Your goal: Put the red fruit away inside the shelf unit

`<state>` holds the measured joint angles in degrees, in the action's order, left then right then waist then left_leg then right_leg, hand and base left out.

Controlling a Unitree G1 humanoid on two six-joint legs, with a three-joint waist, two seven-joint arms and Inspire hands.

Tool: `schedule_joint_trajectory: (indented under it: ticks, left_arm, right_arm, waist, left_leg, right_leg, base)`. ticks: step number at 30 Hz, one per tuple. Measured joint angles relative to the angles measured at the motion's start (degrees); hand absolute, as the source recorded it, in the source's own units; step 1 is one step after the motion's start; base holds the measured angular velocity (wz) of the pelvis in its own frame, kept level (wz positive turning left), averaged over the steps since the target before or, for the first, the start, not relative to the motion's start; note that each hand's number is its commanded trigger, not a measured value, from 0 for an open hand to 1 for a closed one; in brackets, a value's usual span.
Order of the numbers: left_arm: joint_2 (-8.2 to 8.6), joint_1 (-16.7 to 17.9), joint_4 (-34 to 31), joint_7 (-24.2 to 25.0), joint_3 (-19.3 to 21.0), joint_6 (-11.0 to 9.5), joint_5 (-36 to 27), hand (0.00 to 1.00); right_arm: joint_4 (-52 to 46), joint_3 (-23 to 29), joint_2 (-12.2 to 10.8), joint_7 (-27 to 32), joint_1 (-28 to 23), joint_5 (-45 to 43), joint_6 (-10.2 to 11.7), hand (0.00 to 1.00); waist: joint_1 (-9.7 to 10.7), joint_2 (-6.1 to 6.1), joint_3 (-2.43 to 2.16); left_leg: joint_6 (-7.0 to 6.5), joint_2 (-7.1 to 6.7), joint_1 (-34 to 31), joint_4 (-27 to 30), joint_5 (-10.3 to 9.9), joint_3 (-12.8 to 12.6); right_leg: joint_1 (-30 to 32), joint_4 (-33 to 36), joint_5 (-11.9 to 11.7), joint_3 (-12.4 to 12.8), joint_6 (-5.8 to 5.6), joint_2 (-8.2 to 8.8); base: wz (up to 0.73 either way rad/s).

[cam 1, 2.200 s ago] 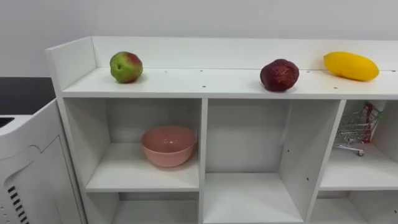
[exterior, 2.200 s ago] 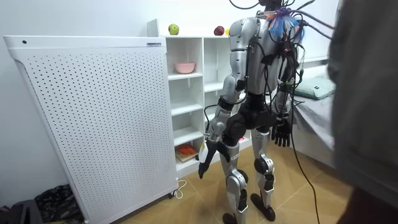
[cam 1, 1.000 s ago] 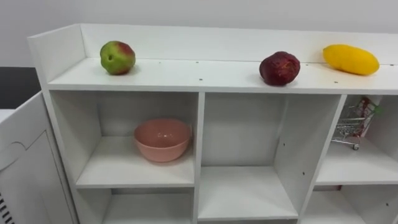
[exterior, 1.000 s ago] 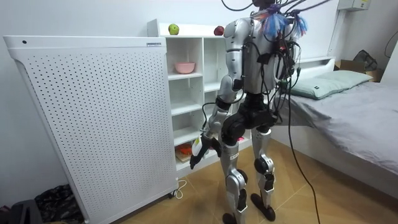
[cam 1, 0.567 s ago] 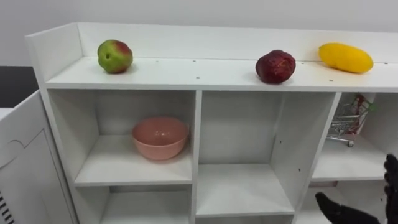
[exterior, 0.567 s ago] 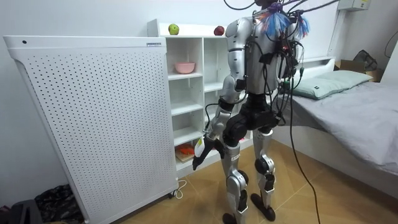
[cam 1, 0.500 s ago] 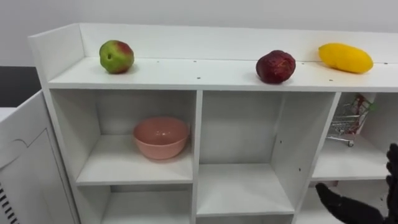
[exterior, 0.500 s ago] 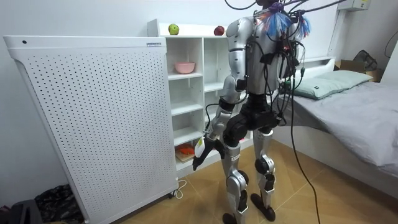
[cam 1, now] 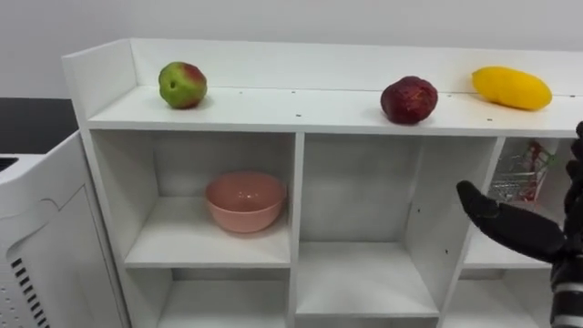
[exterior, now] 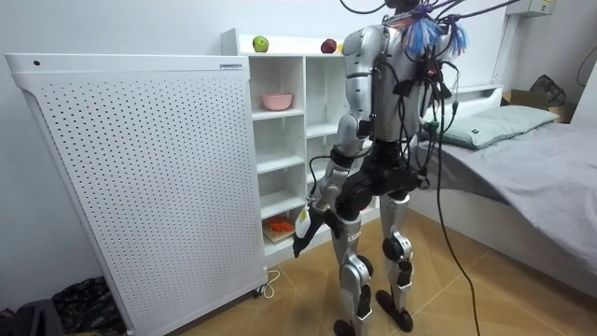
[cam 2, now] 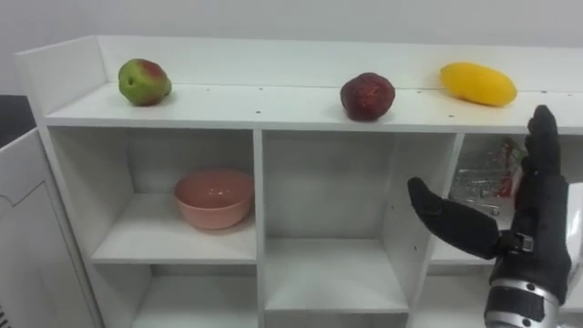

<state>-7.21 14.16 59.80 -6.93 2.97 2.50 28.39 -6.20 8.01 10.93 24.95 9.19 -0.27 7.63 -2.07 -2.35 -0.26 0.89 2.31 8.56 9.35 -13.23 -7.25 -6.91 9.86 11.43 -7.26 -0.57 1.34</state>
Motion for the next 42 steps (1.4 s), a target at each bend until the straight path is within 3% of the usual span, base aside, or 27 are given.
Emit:
schedule_joint_trajectory:
  ticks: [4,9,13,17,26,35,42]
  left_arm:
    - [0.0,0.1,-0.1,0.5,0.3,0.0,0.9,0.0]
    - [-0.54,-1.4,-1.0,3.2,0.1,1.3,2.5,0.0]
    - [-0.87,-3.3,-2.7,5.2,0.2,1.9,2.6,0.0]
    - [-1.02,-4.7,-4.5,6.7,0.2,2.3,2.6,0.0]
    - [-1.23,-9.6,-5.8,8.9,0.2,2.3,0.4,0.0]
    - [-0.89,-9.8,-5.9,10.0,0.2,2.6,-1.3,0.0]
    - [-0.85,-9.8,-7.0,10.5,0.3,3.7,-1.8,0.0]
  right_arm:
    - [0.0,0.0,0.2,-0.9,4.0,0.1,-0.1,0.0]
    - [1.3,-0.2,0.6,-2.1,7.9,-0.5,-0.2,0.0]
    - [3.5,-0.4,0.6,-3.0,10.1,0.0,-0.9,0.0]
    - [3.5,-0.6,1.6,-3.6,10.8,0.1,-1.6,0.0]
    - [9.8,-0.5,3.6,-5.2,16.6,5.8,-2.5,0.0]
    - [11.1,-0.4,5.3,-7.5,17.7,7.4,-3.6,0.0]
    - [11.8,0.0,5.3,-9.7,18.6,8.3,-5.1,0.0]
  waist:
    - [-0.5,-0.81,0.46]
    - [-0.6,-1.16,0.47]
    - [-1.3,-0.77,0.64]
    - [-1.2,-0.53,0.58]
    - [-1.1,-0.47,0.59]
    - [-1.1,0.22,0.67]
    - [-1.2,0.8,0.17]
  left_leg:
    - [0.01,0.04,-0.2,0.0,0.0,0.1]
    - [0.01,-0.04,-0.6,0.0,0.0,1.2]
    - [0.01,-0.05,-1.1,0.3,0.0,1.6]
    - [0.03,-0.02,-1.6,0.4,0.0,2.4]
    - [0.03,-0.04,-1.7,0.4,0.0,2.6]
    - [0.03,-0.04,-1.2,0.4,0.0,2.3]
    - [0.02,-0.04,-1.1,0.5,0.0,2.0]
  right_leg:
    - [0.2,-0.1,0.0,-0.9,0.0,0.04]
    - [-0.1,-0.2,-0.1,-2.3,0.0,0.24]
    - [0.2,-0.3,-0.1,-2.8,-0.01,0.3]
    - [0.4,-0.3,-0.1,-4.0,-0.01,0.33]
    - [0.3,-0.3,-0.1,-3.8,-0.01,0.3]
    - [0.0,-0.2,-0.1,-3.6,-0.01,0.29]
    - [-0.1,-0.1,-0.1,-3.5,0.01,0.33]
  base:
    - [0.01]
    - [0.07]
    - [0.05]
    - [0.08]
    - [0.01]
    - [0.0]
    - [-0.01]
